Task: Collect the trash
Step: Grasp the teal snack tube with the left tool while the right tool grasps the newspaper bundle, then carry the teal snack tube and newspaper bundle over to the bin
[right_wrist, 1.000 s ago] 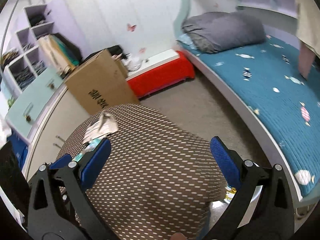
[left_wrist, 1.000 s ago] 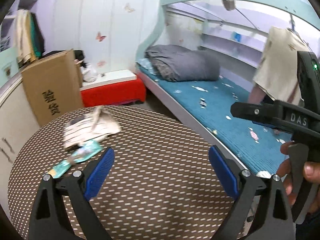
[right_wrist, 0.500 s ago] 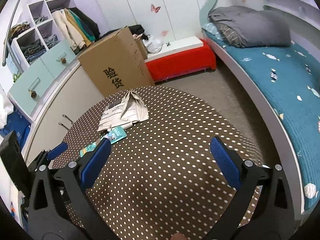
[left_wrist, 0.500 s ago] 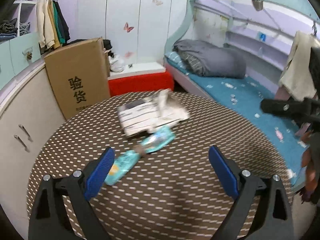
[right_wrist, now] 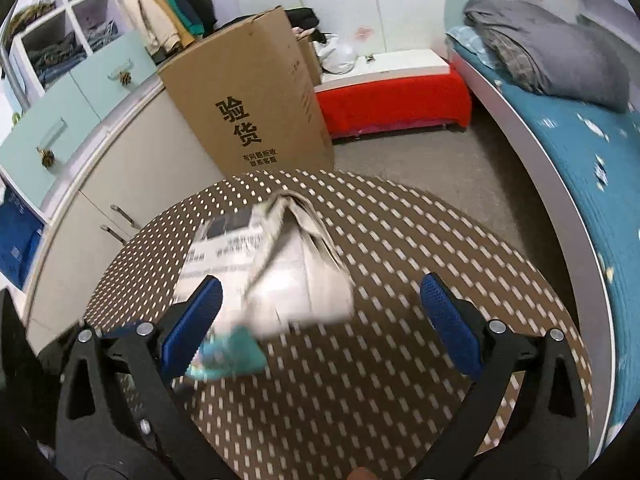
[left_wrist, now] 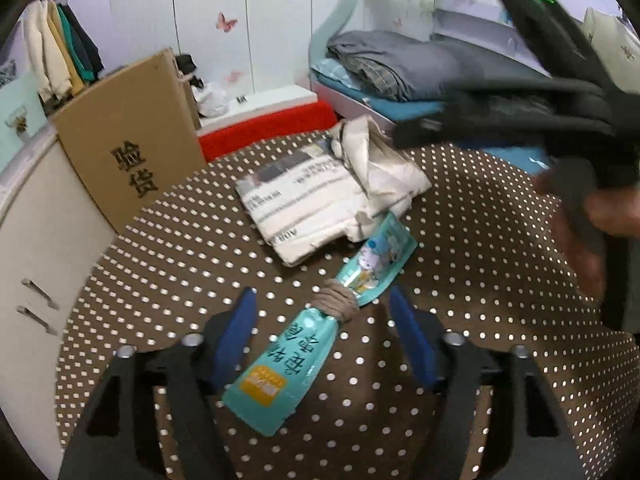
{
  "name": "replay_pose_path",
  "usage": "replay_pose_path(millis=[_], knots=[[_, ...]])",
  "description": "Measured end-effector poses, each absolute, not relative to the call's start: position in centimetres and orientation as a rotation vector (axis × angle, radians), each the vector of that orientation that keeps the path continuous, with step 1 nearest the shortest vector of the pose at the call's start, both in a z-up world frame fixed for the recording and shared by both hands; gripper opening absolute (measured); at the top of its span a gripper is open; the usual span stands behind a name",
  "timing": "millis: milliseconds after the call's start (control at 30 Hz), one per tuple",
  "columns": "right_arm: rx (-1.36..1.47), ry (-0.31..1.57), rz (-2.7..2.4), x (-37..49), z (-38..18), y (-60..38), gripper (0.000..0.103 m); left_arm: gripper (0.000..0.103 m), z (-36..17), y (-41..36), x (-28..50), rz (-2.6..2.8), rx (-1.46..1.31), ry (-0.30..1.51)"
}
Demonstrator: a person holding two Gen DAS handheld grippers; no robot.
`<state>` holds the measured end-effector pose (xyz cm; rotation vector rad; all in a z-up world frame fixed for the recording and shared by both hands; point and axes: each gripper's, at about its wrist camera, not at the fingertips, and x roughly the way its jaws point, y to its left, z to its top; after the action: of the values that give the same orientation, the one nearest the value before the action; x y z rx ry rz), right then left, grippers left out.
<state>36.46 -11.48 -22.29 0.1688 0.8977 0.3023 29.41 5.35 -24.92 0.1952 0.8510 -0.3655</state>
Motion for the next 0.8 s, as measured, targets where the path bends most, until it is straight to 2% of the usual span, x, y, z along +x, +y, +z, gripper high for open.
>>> replay_pose_path(millis=[33, 67, 100, 167, 200, 400, 667, 733, 800], knots=[[0.155, 0.901, 0.312, 37.3, -22.6, -10.7, 0.097, 0.052, -25.3, 5.3, 29.7, -0.372, 0.188, 0.877], [0.144, 0.899, 0.312, 37.7, -22.8, -10.3, 0.097, 0.051, -25.2, 5.3, 29.8, -0.376, 0.184, 0.878], [0.126, 0.901, 0.313, 38.2, -23.1, -9.7, 0.095, 0.045, -25.2, 5.3, 29.8, -0.384, 0.179, 0.877], [0.090, 0.928, 0.309, 38.9, -24.0, -8.8, 0.061, 0.039, -25.1, 5.1, 29.8, -0.383, 0.179, 0.877], [0.082, 0.925, 0.298, 38.9, -24.2, -8.6, 0.051, 0.033, -25.1, 5.1, 29.7, -0.379, 0.177, 0.878], [0.111, 0.883, 0.303, 36.5, -23.2, -9.4, 0.023, 0.028, -25.1, 5.6, 28.7, -0.386, 0.087, 0.899], [0.254, 0.873, 0.200, 30.7, -23.1, -16.5, 0.022, 0.027, -25.1, 3.4, 23.0, -0.452, 0.074, 0.920], [0.274, 0.868, 0.175, 29.1, -23.0, -18.5, 0.021, 0.022, -25.2, 3.0, 21.6, -0.447, 0.086, 0.921], [0.293, 0.862, 0.164, 27.7, -22.8, -19.9, 0.021, 0.022, -25.2, 3.0, 20.5, -0.442, 0.073, 0.926]])
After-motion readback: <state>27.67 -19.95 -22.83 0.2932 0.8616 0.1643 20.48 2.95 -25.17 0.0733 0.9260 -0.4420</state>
